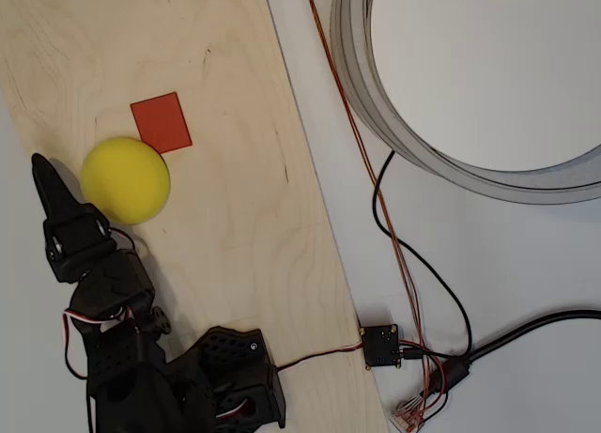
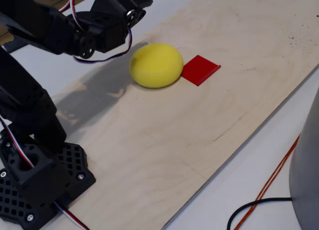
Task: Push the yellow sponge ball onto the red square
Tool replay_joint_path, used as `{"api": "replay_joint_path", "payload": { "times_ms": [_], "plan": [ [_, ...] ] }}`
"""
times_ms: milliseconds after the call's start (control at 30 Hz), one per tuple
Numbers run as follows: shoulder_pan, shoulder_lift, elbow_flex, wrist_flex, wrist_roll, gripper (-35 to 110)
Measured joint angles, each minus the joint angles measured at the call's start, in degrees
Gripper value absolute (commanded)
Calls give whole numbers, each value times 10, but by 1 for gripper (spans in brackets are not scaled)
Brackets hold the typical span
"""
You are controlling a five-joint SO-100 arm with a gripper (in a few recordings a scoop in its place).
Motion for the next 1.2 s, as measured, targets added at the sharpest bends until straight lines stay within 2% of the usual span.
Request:
{"api": "replay_joint_path", "payload": {
  "times_ms": [267, 633, 967, 1200],
  "plan": [
    [-12, 103, 54, 49, 33, 8],
    [11, 266, 91, 219, 45, 8],
    [28, 232, 67, 318, 76, 8],
    [31, 192, 35, 345, 110, 8]
  ]
}}
